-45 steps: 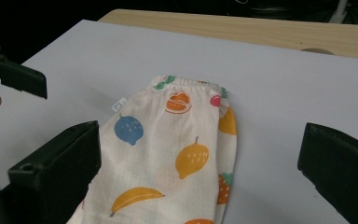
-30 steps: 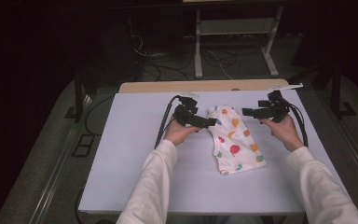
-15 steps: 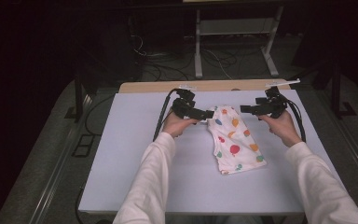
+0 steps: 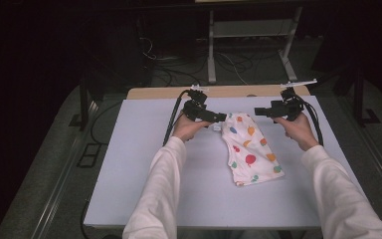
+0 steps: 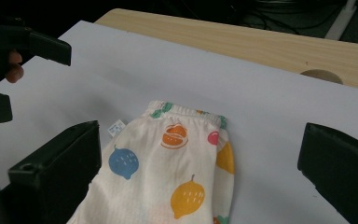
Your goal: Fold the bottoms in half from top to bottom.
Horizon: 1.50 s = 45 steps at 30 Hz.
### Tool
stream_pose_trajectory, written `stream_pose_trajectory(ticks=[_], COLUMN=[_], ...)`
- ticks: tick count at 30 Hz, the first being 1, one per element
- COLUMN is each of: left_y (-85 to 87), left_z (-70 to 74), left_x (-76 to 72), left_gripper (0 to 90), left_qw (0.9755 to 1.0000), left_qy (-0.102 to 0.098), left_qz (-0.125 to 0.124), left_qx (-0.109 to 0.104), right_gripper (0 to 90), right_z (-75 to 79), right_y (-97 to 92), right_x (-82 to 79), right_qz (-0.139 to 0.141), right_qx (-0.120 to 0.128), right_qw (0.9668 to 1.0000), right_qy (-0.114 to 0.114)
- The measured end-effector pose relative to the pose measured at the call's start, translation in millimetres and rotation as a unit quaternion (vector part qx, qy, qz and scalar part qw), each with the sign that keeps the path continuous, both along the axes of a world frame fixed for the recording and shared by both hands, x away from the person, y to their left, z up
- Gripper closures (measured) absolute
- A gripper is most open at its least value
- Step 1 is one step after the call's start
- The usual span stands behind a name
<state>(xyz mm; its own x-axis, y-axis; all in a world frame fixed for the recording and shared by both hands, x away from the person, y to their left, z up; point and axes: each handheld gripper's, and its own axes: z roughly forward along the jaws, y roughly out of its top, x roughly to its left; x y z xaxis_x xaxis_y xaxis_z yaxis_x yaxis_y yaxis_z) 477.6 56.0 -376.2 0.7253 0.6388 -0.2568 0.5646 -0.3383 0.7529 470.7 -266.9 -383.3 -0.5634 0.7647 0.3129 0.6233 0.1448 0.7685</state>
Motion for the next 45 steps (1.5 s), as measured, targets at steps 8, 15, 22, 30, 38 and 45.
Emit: stream_pose_trajectory(ticks=[8,15,22,30,38,45], left_y=[1.2,1.1,-5.9,-11.9,-12.4,-14.2], left_z=[-12.2,-26.2,-41.6,-56.1,-64.5,-70.7], left_x=[11.4,19.0,23.6,28.3,31.1,31.1], left_gripper=[0.0,0.0,0.0,6.6,14.7,28.7], left_qw=[0.9999,0.9994,0.9987,0.9966,0.9950,0.9926], left_qy=[0.007,0.026,0.044,0.076,0.091,0.110], left_qz=[0.011,0.023,0.024,0.033,0.041,0.050], left_qx=[0.006,0.006,0.007,-0.003,-0.009,-0.008], right_gripper=[0.0,0.0,0.0,5.5,13.8,20.5], right_z=[-9.3,-15.6,-22.2,-34.2,-48.8,-53.7], right_y=[3.3,10.2,11.4,7.6,7.3,12.0], right_x=[8.6,14.4,21.0,30.3,34.9,36.3], right_qz=[-0.001,-0.004,-0.013,-0.024,-0.015,-0.016], right_qx=[0.003,-0.003,-0.006,-0.009,-0.012,-0.024], right_qw=[1.0000,0.9999,0.9997,0.9986,0.9973,0.9967], right_qy=[0.009,0.012,0.019,0.047,0.070,0.076])
